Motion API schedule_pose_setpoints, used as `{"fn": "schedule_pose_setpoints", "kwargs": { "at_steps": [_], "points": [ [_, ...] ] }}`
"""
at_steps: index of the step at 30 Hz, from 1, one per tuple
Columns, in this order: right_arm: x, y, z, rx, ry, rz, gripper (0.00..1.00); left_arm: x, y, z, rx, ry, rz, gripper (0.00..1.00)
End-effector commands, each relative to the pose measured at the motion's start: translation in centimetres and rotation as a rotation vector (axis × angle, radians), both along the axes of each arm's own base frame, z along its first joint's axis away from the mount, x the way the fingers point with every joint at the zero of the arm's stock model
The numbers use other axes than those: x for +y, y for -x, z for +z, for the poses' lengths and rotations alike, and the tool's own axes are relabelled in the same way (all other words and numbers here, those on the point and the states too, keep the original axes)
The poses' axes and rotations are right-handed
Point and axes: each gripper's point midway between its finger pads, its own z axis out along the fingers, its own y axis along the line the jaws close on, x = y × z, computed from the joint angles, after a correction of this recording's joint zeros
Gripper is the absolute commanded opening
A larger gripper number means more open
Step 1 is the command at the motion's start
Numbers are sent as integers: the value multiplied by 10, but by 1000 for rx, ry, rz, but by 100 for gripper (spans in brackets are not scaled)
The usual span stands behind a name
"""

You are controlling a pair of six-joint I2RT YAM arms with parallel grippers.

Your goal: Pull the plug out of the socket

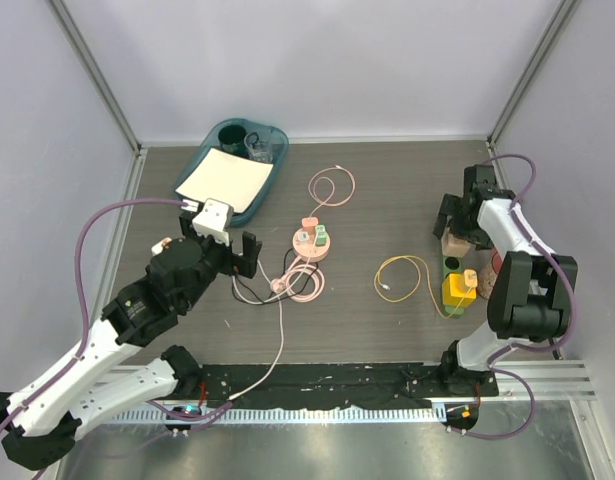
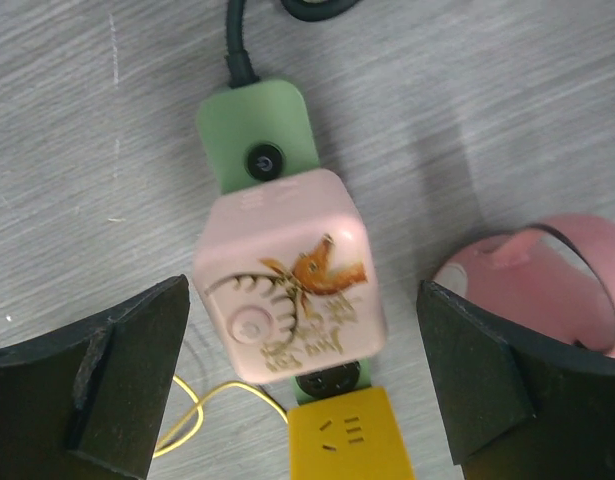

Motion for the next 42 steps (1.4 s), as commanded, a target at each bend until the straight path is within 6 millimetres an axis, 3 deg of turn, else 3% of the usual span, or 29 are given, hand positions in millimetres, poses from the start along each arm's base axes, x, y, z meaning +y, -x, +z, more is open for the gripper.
{"fn": "schedule_pose_setpoints", "kwargs": {
  "at_steps": [1, 7, 10, 11, 15, 22, 28, 32, 37, 41, 42],
  "points": [
    [8, -28, 5, -63, -49, 58, 98, -4, -1, 14, -34, 28, -17, 100],
    [10, -28, -7, -24, -61, 75, 78, -5, 0, 14, -36, 28, -23, 100],
    [15, -29, -2, -42, -86, 86, 59, -6, -1, 13, -32, 26, -23, 100],
    [16, -31, 0, -52, -96, 81, 48, -6, -1, 13, -31, 25, -23, 100],
    [43, -40, 16, -139, -232, 128, 29, -6, -2, 11, -25, 16, -18, 100],
    [88, -46, 38, -262, -413, 148, 25, -4, -3, 10, -23, 10, -5, 100],
    [147, -47, 61, -380, -561, 178, 23, -10, -5, 6, 0, 28, -4, 100],
    [177, -46, 80, -474, -657, 237, 22, -34, -7, 6, 69, 83, -58, 100],
    [198, -35, 78, -485, -680, 372, 21, -72, -14, 3, 159, 105, -141, 100],
    [207, -33, 90, -564, -710, 474, 21, -104, -31, 15, 174, 143, -193, 100],
    [210, -31, 91, -569, -721, 498, 20, -117, -38, 7, 200, 136, -207, 100]
  ]
}}
